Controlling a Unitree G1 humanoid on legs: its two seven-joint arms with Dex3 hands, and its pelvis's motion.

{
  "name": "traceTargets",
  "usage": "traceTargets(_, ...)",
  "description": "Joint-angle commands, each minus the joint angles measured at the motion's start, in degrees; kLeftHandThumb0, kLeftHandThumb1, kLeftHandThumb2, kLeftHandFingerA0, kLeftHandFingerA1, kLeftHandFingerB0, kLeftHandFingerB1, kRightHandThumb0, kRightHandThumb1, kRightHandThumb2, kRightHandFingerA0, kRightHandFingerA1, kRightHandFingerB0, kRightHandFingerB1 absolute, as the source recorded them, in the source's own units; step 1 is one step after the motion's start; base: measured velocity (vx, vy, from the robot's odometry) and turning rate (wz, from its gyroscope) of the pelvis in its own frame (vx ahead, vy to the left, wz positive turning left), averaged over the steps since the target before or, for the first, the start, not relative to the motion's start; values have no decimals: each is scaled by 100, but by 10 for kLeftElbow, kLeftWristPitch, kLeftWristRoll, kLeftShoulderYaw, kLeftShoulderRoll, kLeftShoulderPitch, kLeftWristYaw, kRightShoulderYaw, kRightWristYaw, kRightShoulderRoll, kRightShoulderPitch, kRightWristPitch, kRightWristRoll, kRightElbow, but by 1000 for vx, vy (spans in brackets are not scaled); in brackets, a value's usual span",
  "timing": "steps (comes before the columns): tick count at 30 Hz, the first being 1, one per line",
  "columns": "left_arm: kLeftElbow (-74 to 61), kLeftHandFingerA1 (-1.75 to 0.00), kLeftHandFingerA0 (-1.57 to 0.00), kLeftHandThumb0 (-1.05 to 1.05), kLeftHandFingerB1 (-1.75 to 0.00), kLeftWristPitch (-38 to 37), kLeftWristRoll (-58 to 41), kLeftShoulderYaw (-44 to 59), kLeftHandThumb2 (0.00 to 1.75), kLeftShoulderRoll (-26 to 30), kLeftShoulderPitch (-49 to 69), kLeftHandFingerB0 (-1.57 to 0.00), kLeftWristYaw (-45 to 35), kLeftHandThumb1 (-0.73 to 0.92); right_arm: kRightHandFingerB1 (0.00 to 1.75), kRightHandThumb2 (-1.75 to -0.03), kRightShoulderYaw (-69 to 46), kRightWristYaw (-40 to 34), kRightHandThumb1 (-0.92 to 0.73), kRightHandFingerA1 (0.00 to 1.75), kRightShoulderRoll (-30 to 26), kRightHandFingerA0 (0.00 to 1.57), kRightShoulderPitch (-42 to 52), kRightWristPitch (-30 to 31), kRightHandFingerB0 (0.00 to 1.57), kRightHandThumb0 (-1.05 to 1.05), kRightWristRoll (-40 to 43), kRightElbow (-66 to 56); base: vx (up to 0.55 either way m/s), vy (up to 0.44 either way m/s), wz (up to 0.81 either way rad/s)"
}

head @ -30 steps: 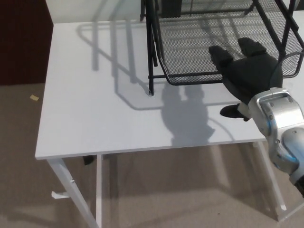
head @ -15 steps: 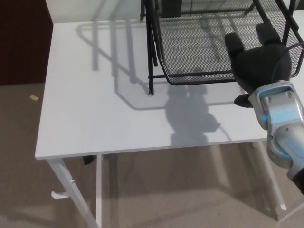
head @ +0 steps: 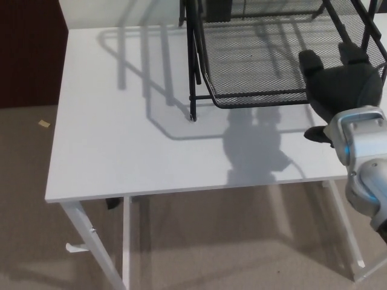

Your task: The robot walks towards a file tray kept in the middle of a desk and uses its right hand to grab a tray and pulls it out towards itself

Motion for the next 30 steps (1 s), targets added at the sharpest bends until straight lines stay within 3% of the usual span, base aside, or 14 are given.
traceTargets(1,-12,-47,-59,-43,-33,-19,14,-3,58,10,4,-31,-2,61,7,-80,-19,14,-47,6,-5,0,13,-6,0,-72,46,0,0,0,0)
traceTargets(3,-16,-47,-60,-43,-33,-18,14,-3,58,12,5,-31,-2,61,8,-81,-18,12,-47,8,-5,0,15,-8,0,-72,51,2,0,0,0)
traceTargets(4,-20,-59,-56,-50,-46,-15,12,-2,79,12,7,-26,-3,48,8,-81,-18,13,-47,7,-5,0,17,-9,0,-71,53,3,0,0,0)
traceTargets(5,-23,-59,-57,-52,-46,-14,9,-1,79,12,8,-26,-5,49,9,-81,-18,16,-47,9,-6,0,19,-9,0,-70,56,2,0,0,0)
traceTargets(9,-38,-60,-57,-51,-45,-4,3,3,78,12,12,-26,-10,49,9,-80,-24,32,-46,11,-8,0,30,-10,0,-67,72,-12,0,0,0)
traceTargets(10,-33,-49,-60,-43,-34,-8,0,5,58,12,11,-32,-12,61,12,-80,-20,30,-45,13,-13,0,37,-14,0,-66,68,-18,0,0,0)
traceTargets(11,-30,-48,-59,-42,-34,-10,1,4,58,12,10,-32,-11,61,12,-80,-20,29,-45,13,-15,0,41,-16,0,-65,69,-23,0,0,0)
traceTargets(12,-31,-48,-59,-43,-34,-8,3,4,58,11,10,-33,-10,61,12,-59,-20,28,-57,16,-20,0,50,-21,0,-59,71,-32,0,0,0)
traceTargets(13,-21,-48,-59,-44,-34,-15,4,3,57,11,7,-33,-11,61,10,-65,-20,31,-49,15,-25,0,57,-21,0,-59,71,-41,0,0,0)
traceTargets(15,-10,-48,-59,-44,-34,-22,5,2,58,12,1,-32,-12,61,11,-59,-16,32,-57,15,-34,0,68,-27,0,-60,71,-50,0,0,0)
traceTargets(16,-12,-48,-59,-43,-34,-21,4,2,58,13,1,-32,-13,61,13,-81,-17,32,-46,14,-37,0,71,-29,0,-65,73,-55,0,0,0)
traceTargets(25,-24,-47,-60,-44,-34,-13,5,6,57,22,-3,-34,-23,60,13,-80,-22,32,-45,13,-87,0,135,-62,0,-66,80,-142,0,0,0)
traceTargets(26,-27,-59,-55,-50,-46,-13,2,6,80,21,-2,-27,-24,49,13,-80,-24,36,-45,13,-95,0,143,-67,0,-66,81,-160,0,0,0)
traceTargets(30,-29,-59,-57,-49,-46,-9,1,7,80,22,-6,-27,-27,48,16,-81,-28,39,-44,16,-114,0,164,-81,0,-65,82,-204,0,0,0)
